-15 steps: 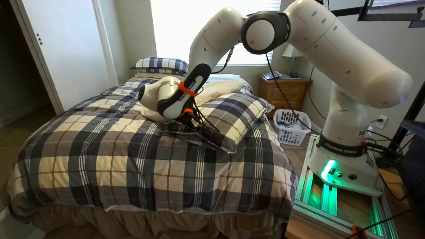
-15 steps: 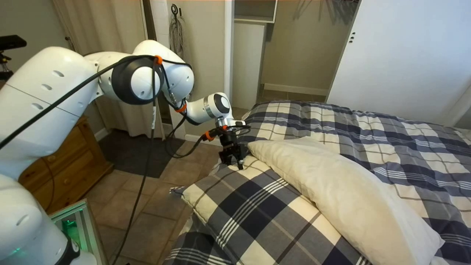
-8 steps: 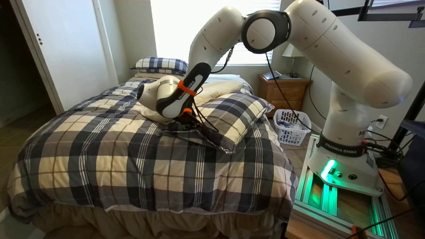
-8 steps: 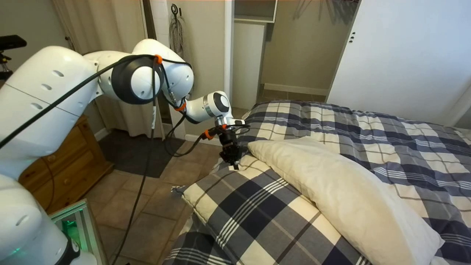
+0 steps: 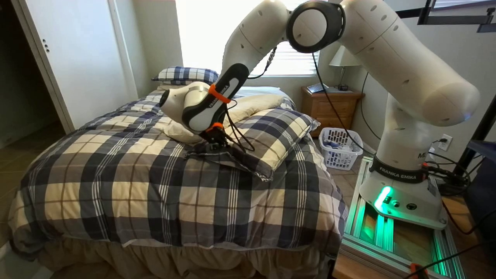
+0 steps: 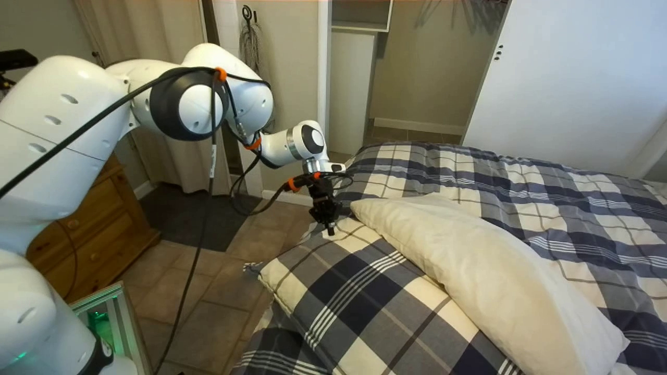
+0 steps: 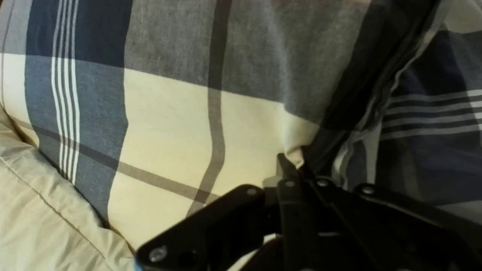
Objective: Push the white pillow backwards, then put the checked pillow on the white pillow
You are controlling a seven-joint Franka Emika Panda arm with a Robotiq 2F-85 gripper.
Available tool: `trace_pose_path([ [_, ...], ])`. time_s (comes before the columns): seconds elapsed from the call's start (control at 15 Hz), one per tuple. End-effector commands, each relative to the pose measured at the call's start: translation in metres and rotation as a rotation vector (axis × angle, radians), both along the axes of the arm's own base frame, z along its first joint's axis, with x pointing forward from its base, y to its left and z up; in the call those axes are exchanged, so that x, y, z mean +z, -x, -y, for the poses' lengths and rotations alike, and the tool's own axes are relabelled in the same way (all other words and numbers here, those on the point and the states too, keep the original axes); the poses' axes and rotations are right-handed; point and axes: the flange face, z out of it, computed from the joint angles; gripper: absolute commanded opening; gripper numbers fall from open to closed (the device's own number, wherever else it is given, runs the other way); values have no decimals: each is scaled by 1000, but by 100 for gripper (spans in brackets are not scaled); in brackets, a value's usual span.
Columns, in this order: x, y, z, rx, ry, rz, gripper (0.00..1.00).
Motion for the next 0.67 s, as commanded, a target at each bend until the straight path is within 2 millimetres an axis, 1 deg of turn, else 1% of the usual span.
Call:
trace_pose_path([
  [0.0, 46, 26, -24, -7, -134, 39, 0],
  [0.07, 58, 34, -28, -5, -151, 47, 0],
  [0.33, 94, 64, -34, 32, -234, 54, 0],
  [0.6, 116, 94, -43, 59, -325, 42, 0],
])
